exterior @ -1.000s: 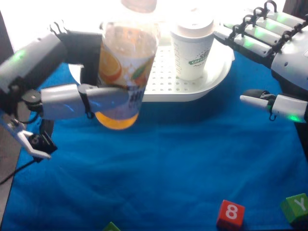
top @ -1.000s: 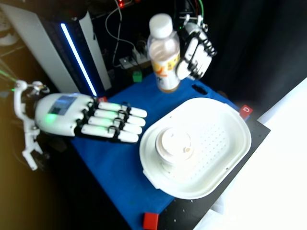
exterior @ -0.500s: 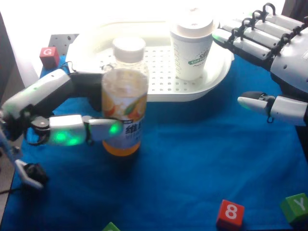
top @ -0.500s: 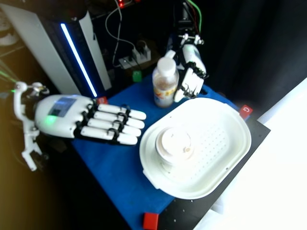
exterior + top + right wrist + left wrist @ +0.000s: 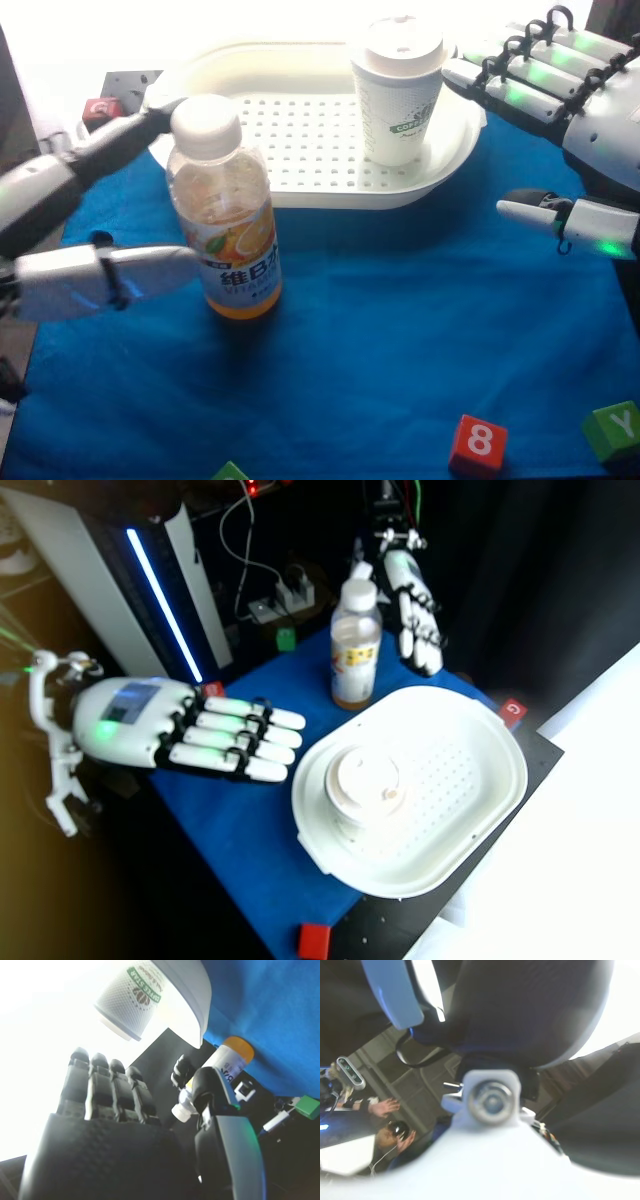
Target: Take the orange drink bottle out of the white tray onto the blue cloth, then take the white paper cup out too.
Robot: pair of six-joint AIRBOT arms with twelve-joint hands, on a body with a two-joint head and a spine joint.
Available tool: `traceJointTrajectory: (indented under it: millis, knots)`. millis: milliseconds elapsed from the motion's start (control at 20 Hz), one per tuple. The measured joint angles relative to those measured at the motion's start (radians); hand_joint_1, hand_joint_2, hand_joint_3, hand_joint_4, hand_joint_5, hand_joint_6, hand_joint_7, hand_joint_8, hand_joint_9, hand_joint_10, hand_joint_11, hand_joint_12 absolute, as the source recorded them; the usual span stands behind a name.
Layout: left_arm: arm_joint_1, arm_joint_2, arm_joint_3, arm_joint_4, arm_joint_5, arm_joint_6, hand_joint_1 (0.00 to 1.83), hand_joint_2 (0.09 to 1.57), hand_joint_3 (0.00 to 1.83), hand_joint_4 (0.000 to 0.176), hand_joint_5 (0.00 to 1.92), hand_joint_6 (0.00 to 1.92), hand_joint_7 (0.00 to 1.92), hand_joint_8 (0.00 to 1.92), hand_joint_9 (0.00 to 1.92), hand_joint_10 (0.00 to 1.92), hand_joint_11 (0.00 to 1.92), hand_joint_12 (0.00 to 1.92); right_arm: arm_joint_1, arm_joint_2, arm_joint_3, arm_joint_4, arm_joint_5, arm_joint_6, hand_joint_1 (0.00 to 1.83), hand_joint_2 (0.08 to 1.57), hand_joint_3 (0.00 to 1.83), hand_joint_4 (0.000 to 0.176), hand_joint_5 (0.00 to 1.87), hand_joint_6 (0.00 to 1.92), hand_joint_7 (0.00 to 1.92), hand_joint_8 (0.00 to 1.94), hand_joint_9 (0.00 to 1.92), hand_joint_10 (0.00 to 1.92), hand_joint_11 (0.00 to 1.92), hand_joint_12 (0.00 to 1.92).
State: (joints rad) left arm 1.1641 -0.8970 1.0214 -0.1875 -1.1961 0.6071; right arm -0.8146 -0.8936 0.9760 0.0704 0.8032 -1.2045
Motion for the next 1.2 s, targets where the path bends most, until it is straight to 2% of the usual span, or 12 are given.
traceJointTrajectory:
  millis: [100,250,300,350,500,650,850,900,1000,1100,1150,1200]
  knots:
    - [0.08,0.029,-0.029,-0.083,-0.077,0.029,0.46,1.07,0.01,0.099,0.0,0.0,0.0,0.0,0.0,0.0,0.0,0.0,0.005,0.0,0.009,-0.007,-0.002,0.008,0.3,1.29,0.0,0.0,0.0,0.0,0.0,0.0,0.0,0.0,0.0,0.0]
    - [0.132,0.046,-0.045,-0.185,-0.137,0.064,0.39,1.19,0.02,0.094,0.0,0.0,0.0,0.0,0.0,0.0,0.01,0.01,0.074,-0.034,0.059,0.003,-0.017,0.014,0.31,1.28,0.0,0.0,0.0,0.0,0.0,0.0,0.0,0.0,0.0,0.0]
    - [0.129,0.049,-0.044,-0.19,-0.156,0.083,0.35,1.23,0.02,0.094,0.0,0.0,0.0,0.0,0.0,0.0,0.02,0.02,0.108,-0.055,0.085,0.005,-0.028,0.015,0.33,1.29,0.0,0.0,0.0,0.0,0.0,0.0,0.0,0.0,0.0,0.0]
    - [0.129,0.053,-0.048,-0.19,-0.177,0.094,0.36,1.33,0.01,0.095,0.0,0.0,0.0,0.0,0.0,0.0,0.0,0.37,0.155,-0.095,0.127,-0.006,-0.064,0.015,0.34,1.3,0.0,0.0,0.0,0.0,0.0,0.0,0.0,0.0,0.0,0.0]
    - [0.129,0.053,-0.048,-0.182,-0.182,0.099,0.37,1.32,0.0,0.09,0.01,0.0,0.0,0.0,0.0,0.0,0.0,0.35,0.22,-0.176,0.201,-0.019,-0.149,0.015,0.41,1.26,0.0,0.009,0.0,0.0,0.0,0.0,0.0,0.0,0.04,0.03]
    - [0.129,0.053,-0.048,-0.201,-0.185,0.101,0.36,1.33,0.0,0.088,0.02,0.0,0.0,0.0,0.0,0.0,0.0,0.18,0.272,-0.261,0.275,-0.027,-0.221,0.015,0.49,1.25,0.0,0.0,0.0,0.0,0.0,0.0,0.0,0.0,0.0,0.0]
    - [0.127,0.053,-0.048,-0.201,-0.193,0.101,0.36,1.34,0.0,0.119,0.04,0.0,0.0,0.0,0.0,0.0,0.0,0.37,0.325,-0.347,0.359,-0.035,-0.278,0.016,0.63,1.14,0.0,0.012,0.0,0.0,0.0,0.0,0.0,0.0,0.0,0.0]
    - [0.127,0.053,-0.048,-0.201,-0.193,0.101,0.36,1.34,0.0,0.119,0.04,0.0,0.0,0.0,0.0,0.0,0.0,0.37,0.33,-0.36,0.375,-0.037,-0.291,0.016,0.63,1.14,0.0,0.012,0.0,0.0,0.0,0.0,0.0,0.0,0.0,0.0]
    - [0.127,0.053,-0.048,-0.202,-0.193,0.101,0.35,1.33,0.0,0.104,0.04,0.0,0.0,0.0,0.06,0.02,0.0,0.7,0.333,-0.384,0.41,-0.031,-0.325,0.016,0.64,1.13,0.0,0.001,0.0,0.0,0.0,0.0,0.0,0.0,0.0,0.0]
    - [0.127,0.053,-0.047,-0.201,-0.195,0.102,0.35,1.3,0.0,0.117,0.05,0.0,0.0,0.0,0.06,0.01,0.0,0.71,0.333,-0.395,0.435,-0.021,-0.366,0.017,0.63,1.13,0.0,0.0,0.0,0.0,0.0,0.0,0.0,0.0,0.01,0.0]
    - [0.127,0.053,-0.047,-0.201,-0.196,0.101,0.34,1.31,0.0,0.109,0.05,0.0,0.0,0.0,0.07,0.01,0.0,0.72,0.333,-0.398,0.448,-0.01,-0.381,0.017,0.62,1.13,0.0,0.0,0.0,0.0,0.0,0.0,0.0,0.0,0.05,0.02]
    - [0.127,0.053,-0.047,-0.205,-0.196,0.102,0.35,1.31,0.0,0.096,0.06,0.0,0.0,0.0,0.05,0.0,0.0,0.7,0.333,-0.405,0.469,0.01,-0.395,0.016,0.65,1.09,0.04,0.0,0.0,0.0,0.0,0.0,0.07,0.01,0.01,0.58]
